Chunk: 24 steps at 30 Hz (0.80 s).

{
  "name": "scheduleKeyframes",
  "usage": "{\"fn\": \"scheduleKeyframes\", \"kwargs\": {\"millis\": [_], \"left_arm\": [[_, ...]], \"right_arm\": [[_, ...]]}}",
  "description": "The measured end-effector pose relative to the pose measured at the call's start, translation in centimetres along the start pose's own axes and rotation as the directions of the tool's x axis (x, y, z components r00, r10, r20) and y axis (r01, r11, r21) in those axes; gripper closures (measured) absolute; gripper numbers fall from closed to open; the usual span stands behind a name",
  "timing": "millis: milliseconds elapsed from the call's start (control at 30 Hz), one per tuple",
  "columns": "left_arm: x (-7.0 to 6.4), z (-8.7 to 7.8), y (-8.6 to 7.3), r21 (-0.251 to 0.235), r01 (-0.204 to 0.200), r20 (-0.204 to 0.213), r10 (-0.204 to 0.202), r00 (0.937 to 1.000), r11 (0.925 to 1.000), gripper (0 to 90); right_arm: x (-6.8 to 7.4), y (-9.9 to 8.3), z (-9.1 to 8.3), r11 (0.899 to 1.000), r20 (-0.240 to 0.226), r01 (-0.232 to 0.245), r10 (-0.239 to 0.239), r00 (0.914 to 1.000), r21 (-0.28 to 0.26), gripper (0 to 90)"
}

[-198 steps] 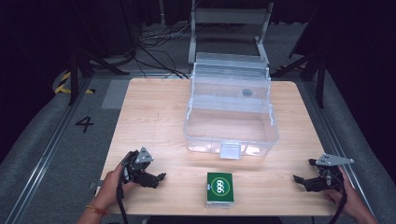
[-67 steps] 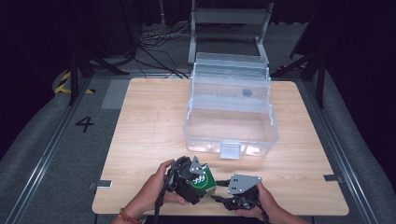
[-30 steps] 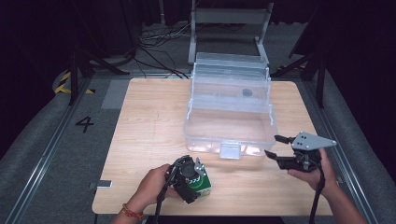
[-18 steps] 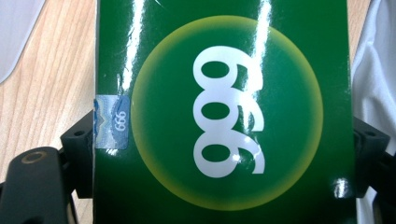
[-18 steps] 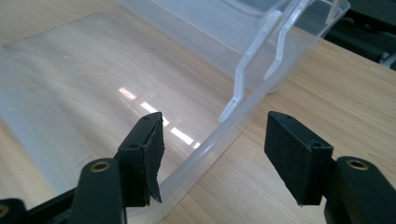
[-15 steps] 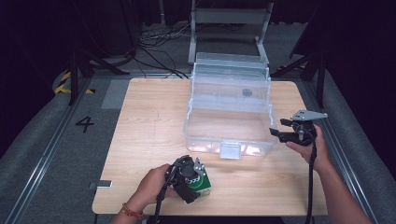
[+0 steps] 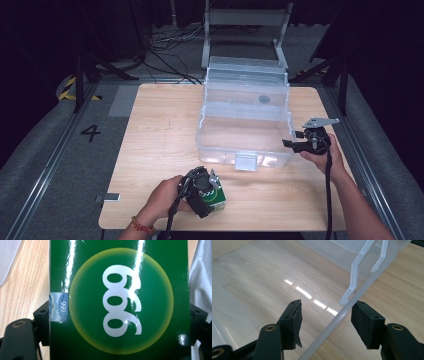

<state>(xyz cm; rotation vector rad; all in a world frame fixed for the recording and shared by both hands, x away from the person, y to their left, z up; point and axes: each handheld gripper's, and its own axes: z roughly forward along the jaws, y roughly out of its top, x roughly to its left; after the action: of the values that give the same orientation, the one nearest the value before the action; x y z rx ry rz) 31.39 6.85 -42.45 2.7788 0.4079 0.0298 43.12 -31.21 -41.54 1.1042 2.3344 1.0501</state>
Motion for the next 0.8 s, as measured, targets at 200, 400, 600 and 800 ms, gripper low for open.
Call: {"fn": "scheduleKeyframes", "kwargs": {"millis": [200,400,600,800], "left_arm": [[-0.2,0.1,-0.1,-0.005,0.015,-0.009,-0.015,0.9999,0.9999,15.4],[-0.5,0.1,-0.1,-0.005,0.007,-0.011,-0.007,0.9999,1.0000,15.5],[-0.7,0.1,-0.3,-0.007,-0.001,-0.006,0.001,1.0000,1.0000,15.6],[-1.0,0.1,-0.3,-0.007,-0.009,0.002,0.009,1.0000,0.9999,15.6]], "right_arm": [[1.3,0.0,-0.1,1.000,0.006,0.012,-0.012,0.9999,0.010,42.8],[3.0,-0.2,-0.4,1.000,0.000,0.027,-0.027,0.9996,0.016,42.7],[4.1,-0.2,-0.5,0.998,-0.005,0.050,-0.050,0.9987,0.030,42.8],[5.8,0.0,-0.5,0.997,0.035,0.060,-0.062,0.9974,0.054,42.7]]}}
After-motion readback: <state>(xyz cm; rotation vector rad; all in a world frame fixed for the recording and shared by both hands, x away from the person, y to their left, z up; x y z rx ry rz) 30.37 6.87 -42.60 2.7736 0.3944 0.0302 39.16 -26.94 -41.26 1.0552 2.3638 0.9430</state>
